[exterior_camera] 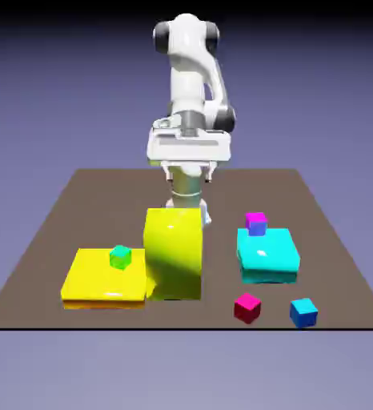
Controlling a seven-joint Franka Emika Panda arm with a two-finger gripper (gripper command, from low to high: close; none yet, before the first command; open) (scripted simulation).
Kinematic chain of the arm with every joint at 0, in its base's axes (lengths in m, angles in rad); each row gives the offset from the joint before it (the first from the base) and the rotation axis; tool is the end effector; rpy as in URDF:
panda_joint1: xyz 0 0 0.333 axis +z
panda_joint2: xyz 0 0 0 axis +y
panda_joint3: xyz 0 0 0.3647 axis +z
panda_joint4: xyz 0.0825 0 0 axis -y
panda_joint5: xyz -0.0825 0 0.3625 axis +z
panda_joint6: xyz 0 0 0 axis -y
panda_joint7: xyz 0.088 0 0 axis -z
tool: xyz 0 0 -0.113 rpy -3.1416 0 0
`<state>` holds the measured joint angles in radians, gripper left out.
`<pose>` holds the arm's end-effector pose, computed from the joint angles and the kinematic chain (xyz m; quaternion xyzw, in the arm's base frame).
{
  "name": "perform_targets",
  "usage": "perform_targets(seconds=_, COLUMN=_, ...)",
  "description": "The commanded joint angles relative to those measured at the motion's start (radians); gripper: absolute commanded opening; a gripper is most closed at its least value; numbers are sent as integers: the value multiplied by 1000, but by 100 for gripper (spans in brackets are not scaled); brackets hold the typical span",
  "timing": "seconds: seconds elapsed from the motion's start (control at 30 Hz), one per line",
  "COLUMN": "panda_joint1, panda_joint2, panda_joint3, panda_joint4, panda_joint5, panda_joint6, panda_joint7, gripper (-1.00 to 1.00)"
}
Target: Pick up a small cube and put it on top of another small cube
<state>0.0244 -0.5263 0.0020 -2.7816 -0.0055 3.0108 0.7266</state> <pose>0.3625 0.0100 0.5026 -0.8740 0.3165 -0.3437 0.1339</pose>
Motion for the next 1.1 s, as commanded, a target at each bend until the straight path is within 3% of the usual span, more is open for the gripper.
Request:
perform_targets(seconds=0.0, panda_joint1=10, panda_joint2=36, panda_joint3=2, panda_joint4=24, panda_joint5=-5, panda_joint6=-22, panda_joint7=-12, gripper=0)
perform_targets(seconds=0.8, panda_joint1=257, panda_joint2=906, panda_joint3=41, panda_joint4=588, panda_joint5=-114, panda_joint6=-543, panda_joint7=-300, gripper=0)
perform_targets(seconds=1.03, panda_joint1=271, panda_joint2=1078, panda_joint3=23, panda_joint4=611, panda_joint5=-138, panda_joint6=-412, panda_joint7=-289, gripper=0)
perform_targets(seconds=1.07, panda_joint1=271, panda_joint2=1078, panda_joint3=23, panda_joint4=611, panda_joint5=-138, panda_joint6=-412, panda_joint7=-289, gripper=-100)
